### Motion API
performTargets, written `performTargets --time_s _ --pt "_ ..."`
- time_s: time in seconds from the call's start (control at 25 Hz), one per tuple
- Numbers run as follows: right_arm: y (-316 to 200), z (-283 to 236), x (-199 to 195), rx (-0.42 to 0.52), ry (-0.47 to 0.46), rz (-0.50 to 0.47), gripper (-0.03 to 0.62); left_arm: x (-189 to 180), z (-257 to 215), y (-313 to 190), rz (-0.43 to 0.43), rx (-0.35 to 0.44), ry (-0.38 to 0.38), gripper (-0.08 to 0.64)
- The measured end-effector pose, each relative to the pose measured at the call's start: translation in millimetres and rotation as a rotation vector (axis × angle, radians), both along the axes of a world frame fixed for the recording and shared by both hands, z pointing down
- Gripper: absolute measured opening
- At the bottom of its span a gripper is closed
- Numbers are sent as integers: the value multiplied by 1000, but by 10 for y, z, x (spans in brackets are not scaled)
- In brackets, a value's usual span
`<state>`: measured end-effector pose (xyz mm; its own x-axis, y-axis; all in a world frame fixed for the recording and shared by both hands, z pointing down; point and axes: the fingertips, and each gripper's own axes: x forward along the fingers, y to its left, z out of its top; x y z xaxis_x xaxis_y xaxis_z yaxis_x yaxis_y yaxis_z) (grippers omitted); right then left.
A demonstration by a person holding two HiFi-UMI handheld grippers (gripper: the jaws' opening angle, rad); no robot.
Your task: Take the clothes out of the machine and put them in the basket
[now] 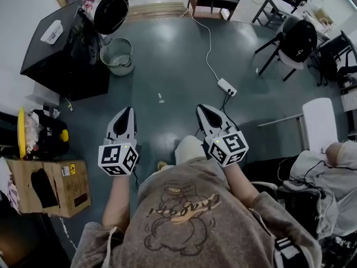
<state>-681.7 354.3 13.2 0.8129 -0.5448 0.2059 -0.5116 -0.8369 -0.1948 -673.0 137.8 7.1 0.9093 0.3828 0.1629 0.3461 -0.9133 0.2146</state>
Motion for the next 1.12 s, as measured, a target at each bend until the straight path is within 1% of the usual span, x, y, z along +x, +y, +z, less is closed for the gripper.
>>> performTargets --time_s 0.2,0.28,0.36,0.56,0.72,0.92,1.12 --pt "37 92 172 14 -11 29 -3 256 113 41 19 -12 -7 5" --pt "46 171 330 8 -15 30 -3 413 164 49 22 -11 -6 5" --pt "58 256 568 2 -21 30 -3 646 213 47 20 -5 -6 5" --pt "87 321 1360 0 -33 10 -3 1393 237 64 -6 10 -14 5" --pt "170 200 2115 6 -15 -14 -3 2094 128 104 -43 11 -9 5" --pt "450 74 3019 15 0 -28 -3 2941 -9 255 -98 -2 0 5" --pt "621 102 3724 34 -22 -45 -3 3561 -44 295 -155 -8 2 5"
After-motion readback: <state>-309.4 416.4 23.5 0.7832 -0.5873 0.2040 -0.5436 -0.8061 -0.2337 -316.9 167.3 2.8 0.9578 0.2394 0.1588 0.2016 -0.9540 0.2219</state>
